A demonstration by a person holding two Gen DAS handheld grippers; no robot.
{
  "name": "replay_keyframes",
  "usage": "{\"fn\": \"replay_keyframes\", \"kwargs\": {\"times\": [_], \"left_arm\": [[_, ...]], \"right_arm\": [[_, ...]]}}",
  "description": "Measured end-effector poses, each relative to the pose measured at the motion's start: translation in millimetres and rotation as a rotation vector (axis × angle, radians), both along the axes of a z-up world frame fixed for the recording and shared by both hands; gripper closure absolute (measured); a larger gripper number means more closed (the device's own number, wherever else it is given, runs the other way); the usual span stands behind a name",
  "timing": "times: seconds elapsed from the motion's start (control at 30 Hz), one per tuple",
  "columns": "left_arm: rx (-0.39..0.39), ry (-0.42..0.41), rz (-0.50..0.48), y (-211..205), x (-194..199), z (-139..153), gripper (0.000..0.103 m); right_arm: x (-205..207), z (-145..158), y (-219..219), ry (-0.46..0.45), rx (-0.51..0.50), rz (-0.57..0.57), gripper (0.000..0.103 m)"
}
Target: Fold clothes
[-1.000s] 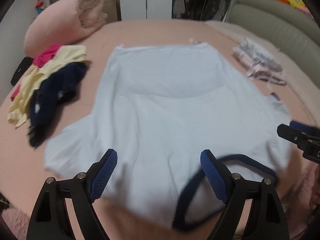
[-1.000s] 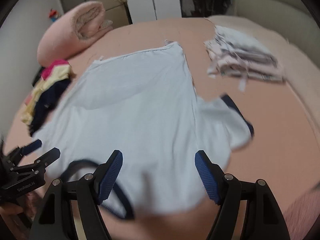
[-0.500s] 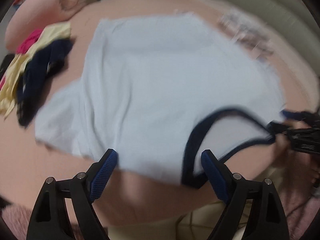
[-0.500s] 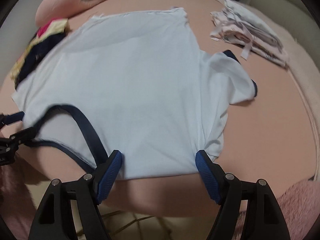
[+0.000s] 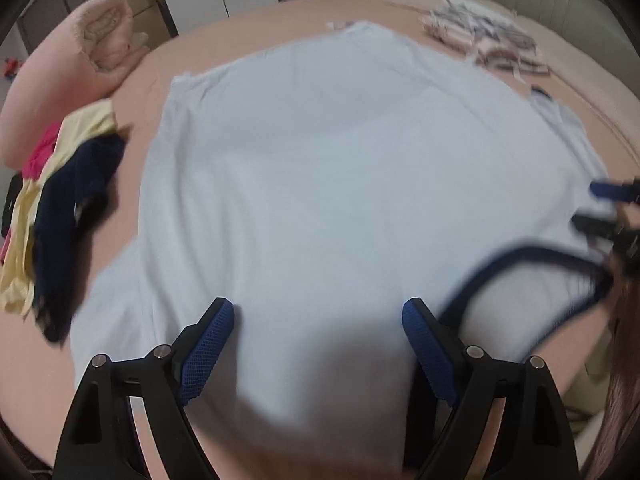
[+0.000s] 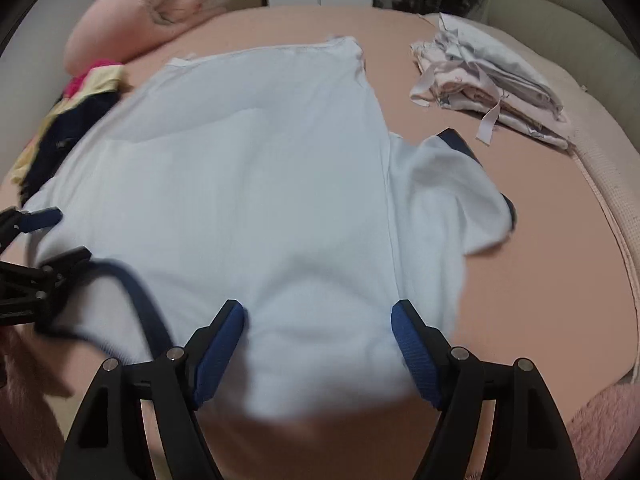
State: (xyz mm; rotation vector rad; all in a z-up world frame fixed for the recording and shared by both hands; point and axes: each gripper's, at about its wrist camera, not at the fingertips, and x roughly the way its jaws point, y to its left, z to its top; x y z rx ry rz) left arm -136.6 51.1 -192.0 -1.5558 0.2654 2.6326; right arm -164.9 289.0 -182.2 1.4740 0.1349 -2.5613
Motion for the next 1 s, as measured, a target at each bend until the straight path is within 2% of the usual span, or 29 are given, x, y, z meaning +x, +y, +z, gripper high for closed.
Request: {"fn": "replay_keyframes", "kwargs": {"times": [0.07,0.17,0.3,0.37,0.4,0.43,0.47,0.5,0.53,0.6,0.67,0.77,0.83,0.93,0.97,1.0], "left_arm": [[0.043,0.002,0.031,-5.2,8.8,6.0,0.016],[0.109,0.014,0.066,-11.4,14.6,17.2,0.016],[0.127,0.037,0.067,-13.7,20.3,26.6,0.016],[0.143,0.022,0.071,-13.8,17.6,24.7,0.016],[0.149,0.013,0.075,-13.6,15.6,23.4,0.016],[0.154,0.007,0.082,-14.0,14.1,23.1,0.017],[0.162,0.008,0.089,-15.4,13.2,24.1,0.017],[0.171,0.008,0.096,-16.8,12.3,25.1,0.017],[0.178,0.013,0.103,-18.8,12.3,27.4,0.016],[0.174,0.047,0.148,-29.6,14.2,37.4,0.016],[0.192,0.058,0.225,-48.3,15.1,46.6,0.016],[0.277,0.030,0.350,-79.7,16.0,51.4,0.017],[0.300,0.024,0.384,-89.7,17.7,51.7,0.017],[0.285,0.012,0.373,-85.0,18.7,47.3,0.017],[0.284,0.003,0.361,-81.2,18.2,44.8,0.017],[0.284,-0.005,0.346,-76.8,17.6,42.8,0.017]], "right_arm": [[6.2,11.0,16.0,0.047,-0.047,-0.073,0.027],[2.5,23.4,61.8,0.100,-0.161,-0.308,0.027],[-31.1,5.8,125.8,-0.024,-0.324,-0.560,0.027],[-49.3,-2.1,144.3,-0.051,-0.418,-0.594,0.026],[-58.6,-1.9,143.8,-0.048,-0.417,-0.561,0.026],[-67.8,-1.6,143.4,-0.044,-0.416,-0.529,0.033],[-74.4,-3.1,137.5,-0.065,-0.410,-0.480,0.045],[-81.1,-4.7,131.6,-0.086,-0.404,-0.430,0.079],[-87.8,-6.2,125.8,-0.107,-0.398,-0.381,0.097],[-92.6,-3.4,118.4,-0.115,-0.402,-0.335,0.097],[-94.5,14.9,116.7,-0.034,-0.351,-0.328,0.097],[-96.0,49.2,114.9,0.087,-0.365,-0.333,0.097],[-100.0,60.6,95.7,0.112,-0.377,-0.257,0.097],[-93.1,61.5,39.9,0.070,-0.370,-0.061,0.096],[-88.2,52.6,20.9,0.007,-0.348,0.010,0.095],[-83.3,43.7,2.0,-0.056,-0.325,0.081,0.087]]}}
